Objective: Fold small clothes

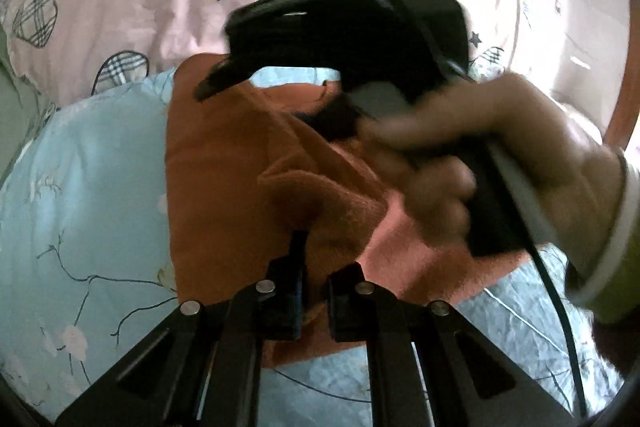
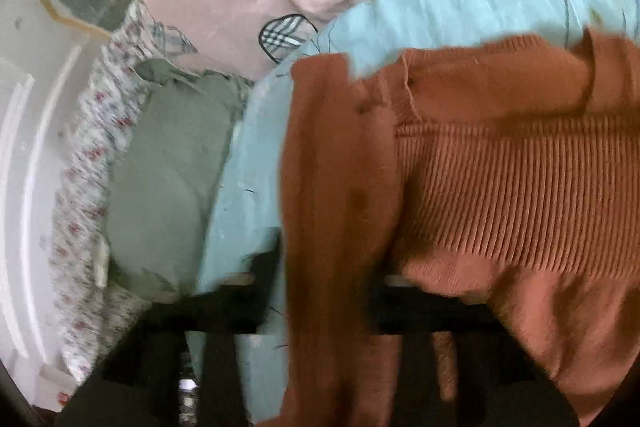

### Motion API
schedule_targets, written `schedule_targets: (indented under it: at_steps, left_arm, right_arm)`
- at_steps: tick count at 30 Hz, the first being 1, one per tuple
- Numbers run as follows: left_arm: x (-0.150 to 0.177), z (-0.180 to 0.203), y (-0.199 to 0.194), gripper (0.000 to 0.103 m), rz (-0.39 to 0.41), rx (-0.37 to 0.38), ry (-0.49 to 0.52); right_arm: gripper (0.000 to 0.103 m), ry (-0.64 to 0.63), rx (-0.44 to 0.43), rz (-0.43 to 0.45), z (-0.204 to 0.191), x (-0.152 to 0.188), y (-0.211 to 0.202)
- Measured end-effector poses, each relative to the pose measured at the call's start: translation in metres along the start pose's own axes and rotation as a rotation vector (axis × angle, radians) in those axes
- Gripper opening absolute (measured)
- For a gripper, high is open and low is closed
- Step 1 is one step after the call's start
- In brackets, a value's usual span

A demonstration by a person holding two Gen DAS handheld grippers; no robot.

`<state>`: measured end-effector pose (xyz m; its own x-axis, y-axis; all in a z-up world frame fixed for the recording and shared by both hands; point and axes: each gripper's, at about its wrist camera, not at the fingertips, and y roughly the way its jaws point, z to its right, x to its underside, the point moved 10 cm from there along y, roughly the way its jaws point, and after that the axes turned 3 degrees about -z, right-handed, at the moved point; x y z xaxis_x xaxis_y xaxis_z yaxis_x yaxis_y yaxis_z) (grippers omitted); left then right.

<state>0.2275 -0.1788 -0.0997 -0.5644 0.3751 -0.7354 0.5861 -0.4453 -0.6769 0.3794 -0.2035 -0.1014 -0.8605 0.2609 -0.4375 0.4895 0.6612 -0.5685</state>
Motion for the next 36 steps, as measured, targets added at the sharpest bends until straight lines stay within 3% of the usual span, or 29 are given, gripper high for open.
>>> schedule_targets:
  at_steps: [5, 9, 13, 17, 20, 22, 25, 29, 33, 35, 36]
  left_arm:
    - [-0.015, 0.020, -0.017, 0.007, 0.030, 0.049, 0.017]
    - [-0.035, 0.060, -0.028, 0.007, 0.054, 0.199, 0.017]
    - [-0.046, 0.115, -0.024, 0.007, 0.049, 0.338, 0.027]
    - [-0.041, 0.168, 0.000, 0.007, 0.002, 0.419, 0.057]
    - [-0.028, 0.191, 0.021, 0.007, -0.056, 0.434, 0.075]
    - [-0.024, 0.197, 0.029, 0.007, -0.076, 0.431, 0.086]
    - [-0.017, 0.199, 0.036, 0.007, -0.091, 0.422, 0.098]
    - [-0.008, 0.196, 0.051, 0.008, -0.144, 0.432, 0.077]
    - [0.000, 0.191, 0.044, 0.013, -0.163, 0.454, 0.058]
    - [-0.001, 0.183, 0.034, 0.015, -0.152, 0.463, 0.047]
    - [0.001, 0.176, 0.026, 0.019, -0.142, 0.460, 0.042]
  right_arm:
    - [0.018, -0.070, 0.028, 0.124, -0.006, 0.000, -0.074]
    - [0.018, -0.074, 0.126, 0.210, 0.025, 0.010, -0.146]
    - [0.018, 0.004, 0.210, 0.248, 0.084, 0.029, -0.199]
    - [0.018, 0.060, 0.265, 0.228, 0.129, 0.044, -0.213]
    - [0.017, 0.045, 0.259, 0.232, 0.134, 0.048, -0.216]
    - [0.017, 0.031, 0.265, 0.237, 0.135, 0.048, -0.214]
    - [0.017, 0.034, 0.354, 0.214, 0.152, 0.054, -0.202]
    - [0.019, 0.075, 0.340, 0.234, 0.166, 0.058, -0.198]
    - [0.027, 0.102, 0.313, 0.268, 0.164, 0.065, -0.208]
    - [0.034, 0.101, 0.312, 0.297, 0.162, 0.072, -0.220]
    - [0.043, 0.103, 0.305, 0.309, 0.161, 0.076, -0.225]
